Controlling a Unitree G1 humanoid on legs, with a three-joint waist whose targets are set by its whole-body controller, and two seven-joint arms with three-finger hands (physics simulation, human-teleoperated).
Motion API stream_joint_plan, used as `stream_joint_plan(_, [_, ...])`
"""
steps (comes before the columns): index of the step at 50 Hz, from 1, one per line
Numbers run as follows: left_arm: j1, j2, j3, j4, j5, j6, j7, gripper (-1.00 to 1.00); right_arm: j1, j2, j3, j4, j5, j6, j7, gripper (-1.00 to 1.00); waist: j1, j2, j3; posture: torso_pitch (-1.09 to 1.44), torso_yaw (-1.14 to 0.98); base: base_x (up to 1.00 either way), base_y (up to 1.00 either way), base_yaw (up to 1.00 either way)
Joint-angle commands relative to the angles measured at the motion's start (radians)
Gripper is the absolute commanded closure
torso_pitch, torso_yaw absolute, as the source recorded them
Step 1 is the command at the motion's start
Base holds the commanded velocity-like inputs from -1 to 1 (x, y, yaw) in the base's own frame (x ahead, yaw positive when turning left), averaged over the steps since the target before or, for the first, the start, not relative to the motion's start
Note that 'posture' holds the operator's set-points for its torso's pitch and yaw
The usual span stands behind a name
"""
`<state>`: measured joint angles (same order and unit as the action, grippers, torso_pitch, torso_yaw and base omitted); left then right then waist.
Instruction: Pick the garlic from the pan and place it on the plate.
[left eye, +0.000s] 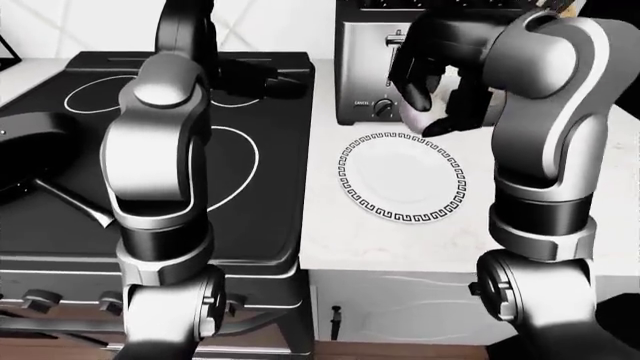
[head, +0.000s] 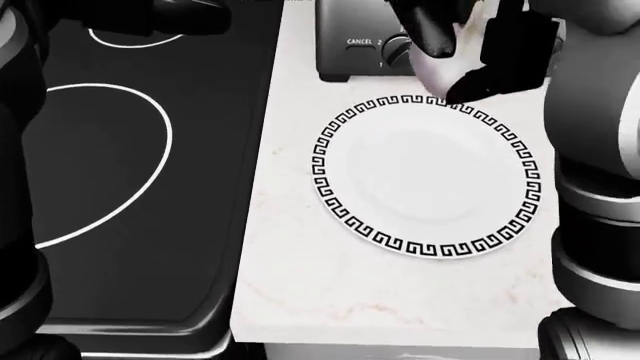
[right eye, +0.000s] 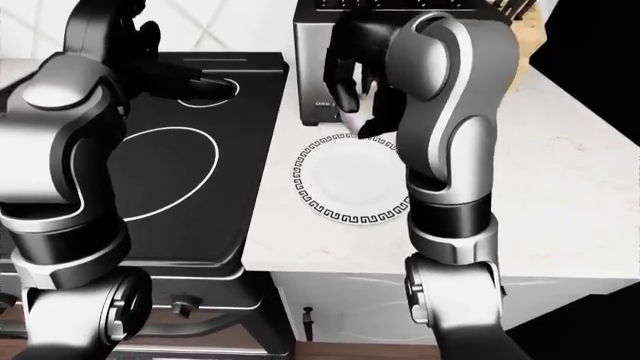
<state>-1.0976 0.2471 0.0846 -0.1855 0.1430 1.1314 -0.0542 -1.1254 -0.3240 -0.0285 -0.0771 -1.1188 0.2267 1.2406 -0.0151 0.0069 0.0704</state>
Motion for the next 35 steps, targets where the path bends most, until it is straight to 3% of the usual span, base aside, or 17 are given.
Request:
stream_joint_plan(1, [-0.034,0.009,0.007,-0.023,0.006,-0.031,0.006,-1.00,-0.029,-0.001,-0.013,-0.016,-0.014,-0.013,-0.015,1.00,0.000,0.000,-0.031,0.00,0.00,0.00,0.00,0.00])
stream_joint_plan(22, [-0.024,0.002,0.003,-0.025,0.013,-0.037,0.007,-1.00,0.097,0.090,0.015,-0.071,-0.089,-0.081,-0.008,1.00,-0.002,0.003,-0.040,0.00,0.00,0.00,0.00,0.00])
stream_joint_plan(35, [-0.032,0.001,0.002,-0.021,0.015,-0.036,0.005,-1.00,0.141,0.090,0.013,-0.053,-0.124,-0.139,-0.050,1.00,-0.003,0.003,-0.041,0.00,0.00,0.00,0.00,0.00])
